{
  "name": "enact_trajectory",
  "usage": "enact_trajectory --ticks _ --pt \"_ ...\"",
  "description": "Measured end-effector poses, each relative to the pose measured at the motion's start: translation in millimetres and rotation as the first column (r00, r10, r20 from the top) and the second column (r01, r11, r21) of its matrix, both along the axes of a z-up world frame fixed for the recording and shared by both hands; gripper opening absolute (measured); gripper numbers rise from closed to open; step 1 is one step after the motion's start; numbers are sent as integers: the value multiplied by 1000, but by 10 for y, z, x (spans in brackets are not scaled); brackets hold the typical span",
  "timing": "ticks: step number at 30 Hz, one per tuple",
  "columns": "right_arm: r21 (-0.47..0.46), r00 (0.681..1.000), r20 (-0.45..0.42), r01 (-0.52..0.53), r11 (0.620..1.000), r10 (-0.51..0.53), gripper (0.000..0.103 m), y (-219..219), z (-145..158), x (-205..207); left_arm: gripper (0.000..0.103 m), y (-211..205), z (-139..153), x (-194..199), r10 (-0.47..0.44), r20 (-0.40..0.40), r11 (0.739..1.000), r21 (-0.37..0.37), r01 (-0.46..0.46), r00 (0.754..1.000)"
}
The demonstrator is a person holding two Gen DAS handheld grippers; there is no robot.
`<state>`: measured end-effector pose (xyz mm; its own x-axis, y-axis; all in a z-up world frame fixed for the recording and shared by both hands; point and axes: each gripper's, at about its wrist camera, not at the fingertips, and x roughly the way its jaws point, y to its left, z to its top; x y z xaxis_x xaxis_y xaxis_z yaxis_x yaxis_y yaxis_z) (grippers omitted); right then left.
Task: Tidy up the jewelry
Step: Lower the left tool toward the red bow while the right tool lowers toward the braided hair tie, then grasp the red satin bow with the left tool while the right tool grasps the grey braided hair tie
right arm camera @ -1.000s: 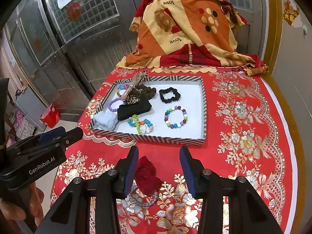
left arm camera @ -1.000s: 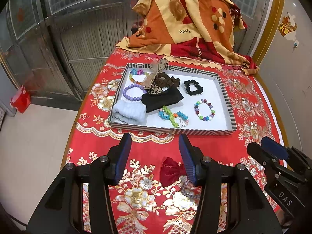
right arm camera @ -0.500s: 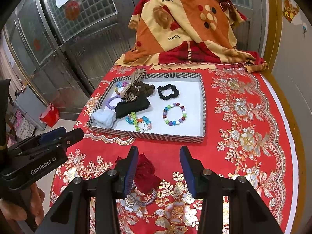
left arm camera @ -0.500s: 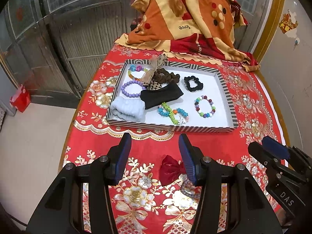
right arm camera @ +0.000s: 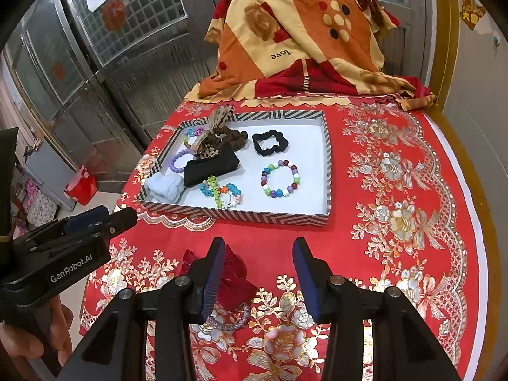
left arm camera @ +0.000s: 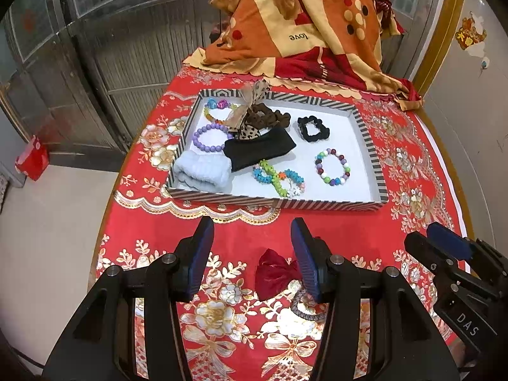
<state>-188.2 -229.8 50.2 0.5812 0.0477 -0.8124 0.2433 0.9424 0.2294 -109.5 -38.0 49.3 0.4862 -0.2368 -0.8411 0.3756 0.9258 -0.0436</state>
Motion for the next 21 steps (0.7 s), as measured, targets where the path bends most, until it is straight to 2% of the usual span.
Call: enact_trajectory --ticks 6,14,17,21 --pt "30 999 -28 -42 999 43 42 -46 -149 -58 50 130 -123 125 -37 -113 996 -86 27 993" --pt "89 978 -123 -159 983 169 42 107 -668 -55 54 132 -515 167 -61 -250 997 -65 46 966" --pt "164 969 -137 -184 969 207 42 128 -821 -33 54 79 -642 176 -75 -308 995 -91 49 949" --pt "150 959 -168 -205 967 229 42 197 -1016 -32 57 -23 -749 167 -84 -326 995 -75 63 942"
